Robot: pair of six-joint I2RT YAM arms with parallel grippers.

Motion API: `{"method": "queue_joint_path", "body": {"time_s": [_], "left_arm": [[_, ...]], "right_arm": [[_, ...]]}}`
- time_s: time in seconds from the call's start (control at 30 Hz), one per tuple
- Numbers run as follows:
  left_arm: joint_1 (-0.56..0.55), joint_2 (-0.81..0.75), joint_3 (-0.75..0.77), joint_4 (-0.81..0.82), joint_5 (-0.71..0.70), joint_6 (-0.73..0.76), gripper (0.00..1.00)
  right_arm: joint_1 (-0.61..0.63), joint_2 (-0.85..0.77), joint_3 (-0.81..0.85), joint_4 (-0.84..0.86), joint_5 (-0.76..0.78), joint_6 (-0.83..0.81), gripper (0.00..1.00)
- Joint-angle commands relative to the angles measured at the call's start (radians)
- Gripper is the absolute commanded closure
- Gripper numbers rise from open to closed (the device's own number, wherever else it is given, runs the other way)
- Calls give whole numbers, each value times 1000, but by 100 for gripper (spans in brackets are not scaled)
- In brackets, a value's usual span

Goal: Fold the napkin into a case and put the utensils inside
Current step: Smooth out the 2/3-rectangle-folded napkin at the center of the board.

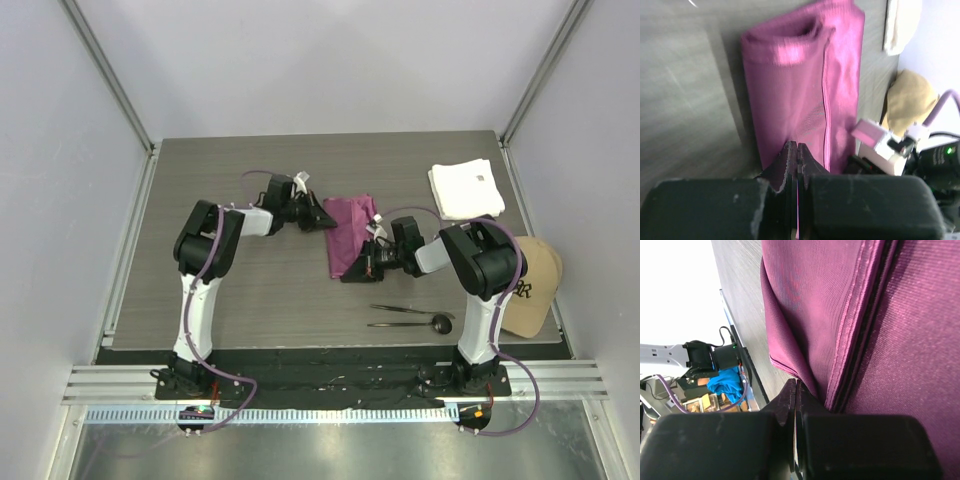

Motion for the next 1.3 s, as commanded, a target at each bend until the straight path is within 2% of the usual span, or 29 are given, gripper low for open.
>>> {"method": "queue_joint_path", "body": {"time_s": [0.0,0.1,0.2,0.27,0.37,0.47,0.53,0.7,0.77,0.83,0.9,1.1,1.27], "left_arm": [[54,40,42,-10,-91,-32,100],[69,56,93,-4,-92,-44,100],[74,84,186,-77,-104,-14,100],[80,131,307,-209,-124,22,100],[100,207,416,-283,-105,46,100],[101,186,515,-390,-137,127,100],[101,132,492,-395,-155,145,99],[97,-75,415,-417,-149,186,88],[84,-130,385,-441,-140,195,78],[69,-202,336,-450,-132,201,73],[46,-258,297,-453,-118,185,73],[-95,-348,81,-369,-161,126,82],[-184,-423,-29,-334,-239,126,82]], "right_arm": [[-6,7,16,-60,60,-49,99],[-6,3,14,-60,62,-46,99],[-4,-3,23,-69,62,-41,99],[-4,-14,27,-65,63,-30,99],[-1,-35,42,-78,65,-24,99],[2,-72,66,-114,67,-24,99],[2,-101,82,-147,74,-27,99],[-4,-180,154,-256,89,-56,99],[-22,-212,180,-285,114,-67,98],[-44,-236,197,-324,145,-76,93],[-76,-233,241,-374,191,-96,89],[-104,-135,408,-532,330,-180,83],[-108,-77,494,-635,473,-265,85]]}}
